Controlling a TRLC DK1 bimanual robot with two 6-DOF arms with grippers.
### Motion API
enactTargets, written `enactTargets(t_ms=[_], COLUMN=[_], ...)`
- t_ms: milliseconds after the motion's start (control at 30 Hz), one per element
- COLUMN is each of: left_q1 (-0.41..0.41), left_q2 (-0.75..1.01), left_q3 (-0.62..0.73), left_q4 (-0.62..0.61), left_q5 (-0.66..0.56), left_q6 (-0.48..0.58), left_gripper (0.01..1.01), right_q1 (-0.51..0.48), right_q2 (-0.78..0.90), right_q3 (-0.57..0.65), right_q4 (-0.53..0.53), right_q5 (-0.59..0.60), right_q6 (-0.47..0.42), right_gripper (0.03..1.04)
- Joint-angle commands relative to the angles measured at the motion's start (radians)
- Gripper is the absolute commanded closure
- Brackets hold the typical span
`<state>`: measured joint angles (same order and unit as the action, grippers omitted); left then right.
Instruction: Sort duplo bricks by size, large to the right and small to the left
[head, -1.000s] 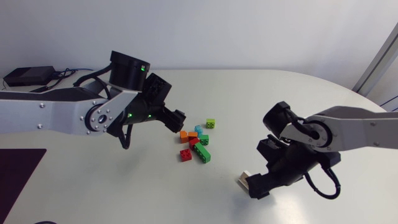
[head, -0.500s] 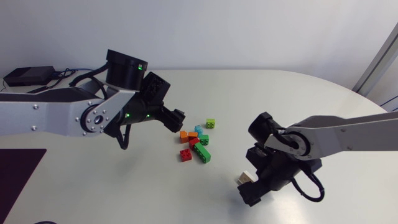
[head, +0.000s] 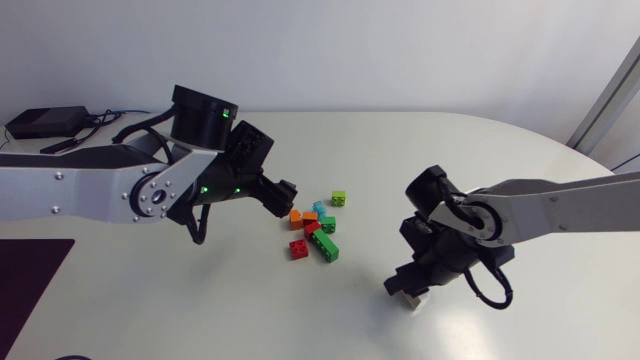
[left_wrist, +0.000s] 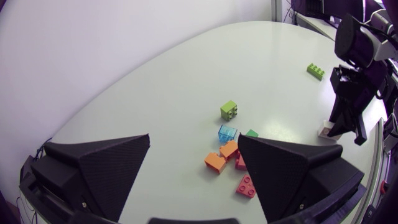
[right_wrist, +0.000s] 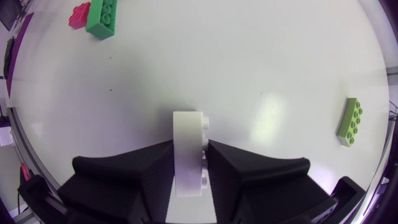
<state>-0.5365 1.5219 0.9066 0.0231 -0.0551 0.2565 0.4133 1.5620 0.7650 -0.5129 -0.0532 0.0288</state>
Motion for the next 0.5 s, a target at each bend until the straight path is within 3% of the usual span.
enactTargets(t_ms=[0,267,467], left_q1=[0.004,-0.002,-0.011], left_q2=[-0.019,-0.022,-0.016], left_q3=[-0.028,-0.026,-0.028], left_q4=[0.008,0.011,0.011], left_q5=[0.012,0.012,0.012], left_q6=[-0.010,-0.011,-0.014], left_gripper=[0.043,0.043,0.043], right_q1=[-0.050,-0.392,-0.528], right_q2=[-0.042,0.000,0.102], right_q3=[-0.026,0.065,0.097], right_q4=[-0.007,-0.010,0.050], right_q5=[0.009,-0.002,-0.017], right_q6=[-0.017,-0.176,-0.227], right_gripper=[1.02,1.02,1.01])
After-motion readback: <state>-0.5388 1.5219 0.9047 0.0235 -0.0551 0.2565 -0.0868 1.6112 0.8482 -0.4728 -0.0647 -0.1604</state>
